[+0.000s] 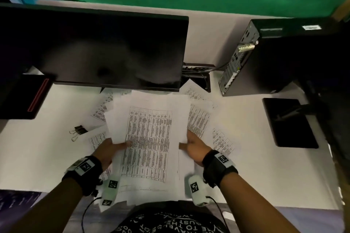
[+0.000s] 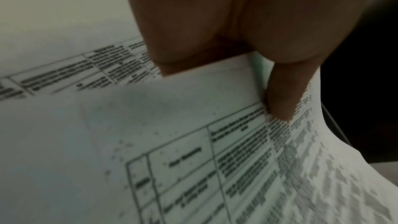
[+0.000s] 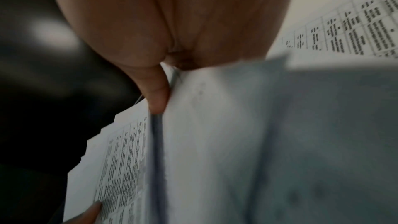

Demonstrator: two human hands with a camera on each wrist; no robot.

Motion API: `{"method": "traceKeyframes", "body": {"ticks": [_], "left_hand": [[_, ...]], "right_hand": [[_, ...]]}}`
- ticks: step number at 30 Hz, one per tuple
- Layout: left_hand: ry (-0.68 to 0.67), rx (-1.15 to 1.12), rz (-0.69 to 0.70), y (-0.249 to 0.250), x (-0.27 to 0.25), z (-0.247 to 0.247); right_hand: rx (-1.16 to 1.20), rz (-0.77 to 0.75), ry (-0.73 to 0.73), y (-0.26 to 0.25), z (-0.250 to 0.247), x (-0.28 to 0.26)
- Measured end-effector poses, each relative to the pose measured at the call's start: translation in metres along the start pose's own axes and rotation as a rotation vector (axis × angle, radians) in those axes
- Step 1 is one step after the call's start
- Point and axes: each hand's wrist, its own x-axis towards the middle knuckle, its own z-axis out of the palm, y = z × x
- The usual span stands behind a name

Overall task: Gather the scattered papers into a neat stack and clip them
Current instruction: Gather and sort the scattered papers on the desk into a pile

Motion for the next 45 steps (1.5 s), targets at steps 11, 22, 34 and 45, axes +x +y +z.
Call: {"method": "traceKeyframes", "body": {"ticks": [11,22,34,45], "left_hand": [[0.262,0.342,0.0,-0.028,0.035,-0.014],[0.251,0.359,-0.048,-0.027,0.038,-0.015],[0.162,0.371,-0.055,-0.037,0.045,-0.031],[0.145,0.324,-0.022,-0.033,0.042,-0.028]], "right_hand": [[-0.579,0.468,0.745,0.008,-0.062,0.02],[-0.301,0.477,0.78,0.01,-0.042,0.053],[0.0,0.106,0.933,0.012,-0.089,-0.032],[0.292,-0.291,0.936,-0.034,-0.112,-0.097]]}}
